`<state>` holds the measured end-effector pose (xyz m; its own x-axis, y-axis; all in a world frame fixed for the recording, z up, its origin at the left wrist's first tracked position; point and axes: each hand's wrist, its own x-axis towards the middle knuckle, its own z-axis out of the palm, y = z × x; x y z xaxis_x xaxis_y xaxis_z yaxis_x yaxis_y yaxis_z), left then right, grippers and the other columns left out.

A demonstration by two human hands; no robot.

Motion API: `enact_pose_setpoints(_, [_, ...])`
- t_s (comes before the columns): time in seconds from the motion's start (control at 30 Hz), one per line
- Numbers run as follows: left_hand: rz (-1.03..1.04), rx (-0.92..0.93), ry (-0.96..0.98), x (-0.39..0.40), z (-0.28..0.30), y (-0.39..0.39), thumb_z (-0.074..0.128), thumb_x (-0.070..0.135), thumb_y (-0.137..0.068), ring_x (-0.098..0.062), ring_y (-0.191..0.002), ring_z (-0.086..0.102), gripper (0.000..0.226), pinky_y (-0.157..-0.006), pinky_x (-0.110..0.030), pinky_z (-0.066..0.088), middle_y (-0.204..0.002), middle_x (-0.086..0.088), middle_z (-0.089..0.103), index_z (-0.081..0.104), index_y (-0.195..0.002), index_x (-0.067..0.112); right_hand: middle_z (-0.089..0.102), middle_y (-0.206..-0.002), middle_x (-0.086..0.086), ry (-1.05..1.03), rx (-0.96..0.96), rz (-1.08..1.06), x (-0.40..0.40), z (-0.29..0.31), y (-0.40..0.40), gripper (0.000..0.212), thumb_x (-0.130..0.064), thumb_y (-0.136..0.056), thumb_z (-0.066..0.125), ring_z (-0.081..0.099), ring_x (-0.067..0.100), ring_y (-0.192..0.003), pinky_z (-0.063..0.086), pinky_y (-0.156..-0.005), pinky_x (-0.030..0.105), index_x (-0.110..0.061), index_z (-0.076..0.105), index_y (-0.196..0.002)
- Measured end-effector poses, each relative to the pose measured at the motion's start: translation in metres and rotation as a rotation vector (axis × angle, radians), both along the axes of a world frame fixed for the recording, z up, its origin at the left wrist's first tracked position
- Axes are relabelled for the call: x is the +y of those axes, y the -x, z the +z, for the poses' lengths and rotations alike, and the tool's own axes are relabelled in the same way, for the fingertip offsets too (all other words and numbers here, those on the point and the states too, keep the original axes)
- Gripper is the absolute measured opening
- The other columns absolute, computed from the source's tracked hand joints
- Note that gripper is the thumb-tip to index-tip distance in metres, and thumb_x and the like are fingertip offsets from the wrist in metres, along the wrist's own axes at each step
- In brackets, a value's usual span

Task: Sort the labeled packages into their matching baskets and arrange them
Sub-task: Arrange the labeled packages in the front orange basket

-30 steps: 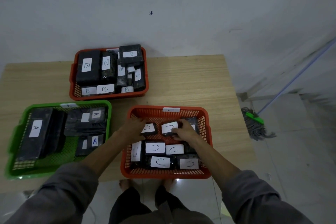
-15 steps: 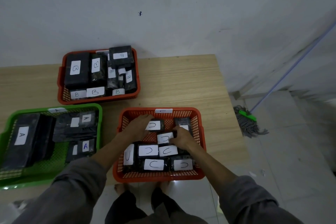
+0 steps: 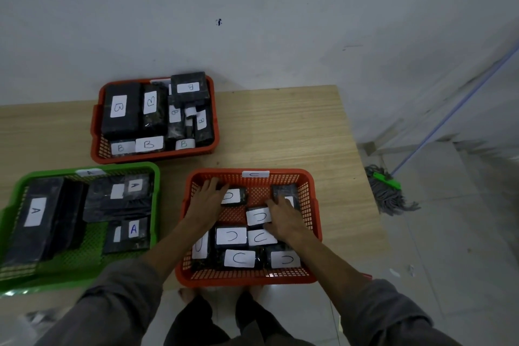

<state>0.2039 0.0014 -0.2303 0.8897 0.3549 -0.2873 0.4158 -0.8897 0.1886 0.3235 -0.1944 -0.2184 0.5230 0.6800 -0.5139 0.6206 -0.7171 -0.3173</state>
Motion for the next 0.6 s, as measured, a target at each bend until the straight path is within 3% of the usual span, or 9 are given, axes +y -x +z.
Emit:
enact_pose_setpoints(0.13, [0.033,0.021,0.047,0.004,0.001,0.003,0.067,0.015,-0.086,-0.03,-0.133,0.041,0.062,-0.112,-0.047,0.037,-0.144,-0.012,0.043,0.041,-0.142,0.011,0.035,-0.15,0.013,-0.026,-0.003,0.044,0.004,0.001,-0.003,0.067,-0.03,-0.087,0.073,0.044,0.029,-0.132,0.046,-0.103,0.044,-0.018,0.041,-0.144])
enact_pose_setpoints(0.33, [0.052,-0.012,0.086,0.009,0.009,-0.004,0.066,0.011,-0.085,-0.027,-0.129,0.044,0.054,-0.108,-0.042,0.041,-0.14,-0.009,0.046,0.047,-0.135,0.011,0.038,-0.143,0.01,-0.089,0.105,-0.059,0.025,0.007,-0.011,0.063,-0.023,-0.084,0.076,0.048,0.029,-0.129,0.044,-0.108,0.04,-0.019,0.048,-0.141])
enact_pose_setpoints(0.6, [0.077,-0.021,0.128,0.006,0.01,0.003,0.066,0.017,-0.086,-0.024,-0.127,0.046,0.05,-0.107,-0.04,0.042,-0.138,-0.008,0.047,0.047,-0.132,0.013,0.032,-0.153,0.01,-0.064,0.146,-0.105,0.015,0.003,-0.013,0.073,-0.027,-0.083,0.078,0.051,0.032,-0.128,0.042,-0.108,0.039,-0.019,0.041,-0.145])
